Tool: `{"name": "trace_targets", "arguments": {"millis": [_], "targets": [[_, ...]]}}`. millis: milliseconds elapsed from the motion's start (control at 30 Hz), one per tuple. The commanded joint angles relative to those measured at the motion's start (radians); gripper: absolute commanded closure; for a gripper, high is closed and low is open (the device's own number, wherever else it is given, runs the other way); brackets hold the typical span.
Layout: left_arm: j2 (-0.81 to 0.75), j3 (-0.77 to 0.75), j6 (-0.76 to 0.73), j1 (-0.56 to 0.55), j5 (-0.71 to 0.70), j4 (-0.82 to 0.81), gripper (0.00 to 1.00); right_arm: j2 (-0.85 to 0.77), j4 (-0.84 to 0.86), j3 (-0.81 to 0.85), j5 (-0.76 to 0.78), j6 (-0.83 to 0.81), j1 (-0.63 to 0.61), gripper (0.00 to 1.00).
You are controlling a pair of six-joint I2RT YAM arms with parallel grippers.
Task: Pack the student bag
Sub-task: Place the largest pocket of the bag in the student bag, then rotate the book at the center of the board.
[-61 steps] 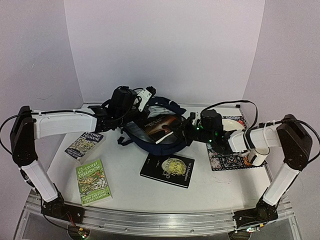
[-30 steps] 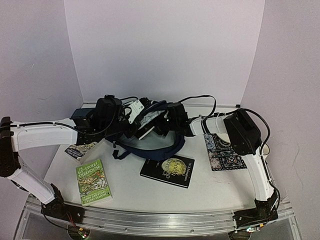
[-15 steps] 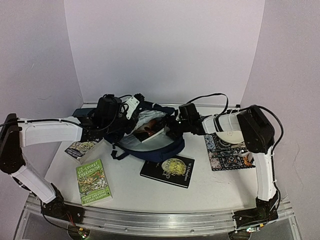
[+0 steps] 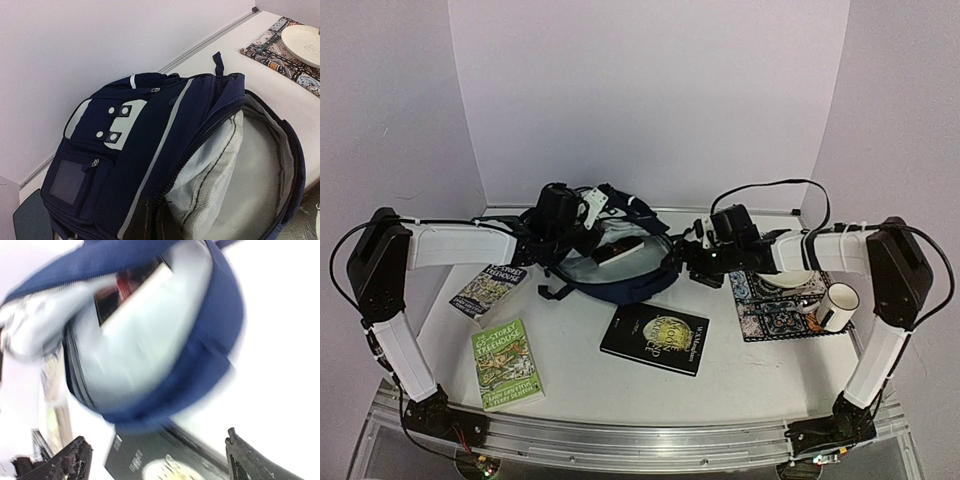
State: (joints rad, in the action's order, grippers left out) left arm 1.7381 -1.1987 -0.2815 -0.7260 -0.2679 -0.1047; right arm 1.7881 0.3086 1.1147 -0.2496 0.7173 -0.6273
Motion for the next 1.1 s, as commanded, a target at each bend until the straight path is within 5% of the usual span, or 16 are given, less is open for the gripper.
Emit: {"name": "trace_targets", "arguments": {"millis": [0, 267, 467, 767, 1067], "targets": [[-0.022, -0.04, 0.048, 0.02, -0.008, -0.054, 0.9, -0.106, -0.129, -0.073, 0.009, -0.13, 0.001, 0.06], [-0.148, 0.064, 0.178, 0.018, 0.105, -0.008, 0.55, -0.121, -0.207, -0.126, -0.004, -0.202, -0.025, 0.06], [-0.239, 0.113, 0.334, 0.018, 0.235, 0.188, 0.31, -0.122, -0.246, -0.132, 0.019, -0.217, -0.04, 0.05], [-0.26, 0.285, 0.555, 0.015, 0.561, 0.247, 0.21, -0.125, -0.298, -0.168, 0.1, -0.151, -0.072, 0.05], [-0.082, 0.279, 0.591, -0.085, 0.564, 0.23, 0.18, -0.141, -0.298, -0.218, 0.161, -0.027, -0.132, 0.04]]}}
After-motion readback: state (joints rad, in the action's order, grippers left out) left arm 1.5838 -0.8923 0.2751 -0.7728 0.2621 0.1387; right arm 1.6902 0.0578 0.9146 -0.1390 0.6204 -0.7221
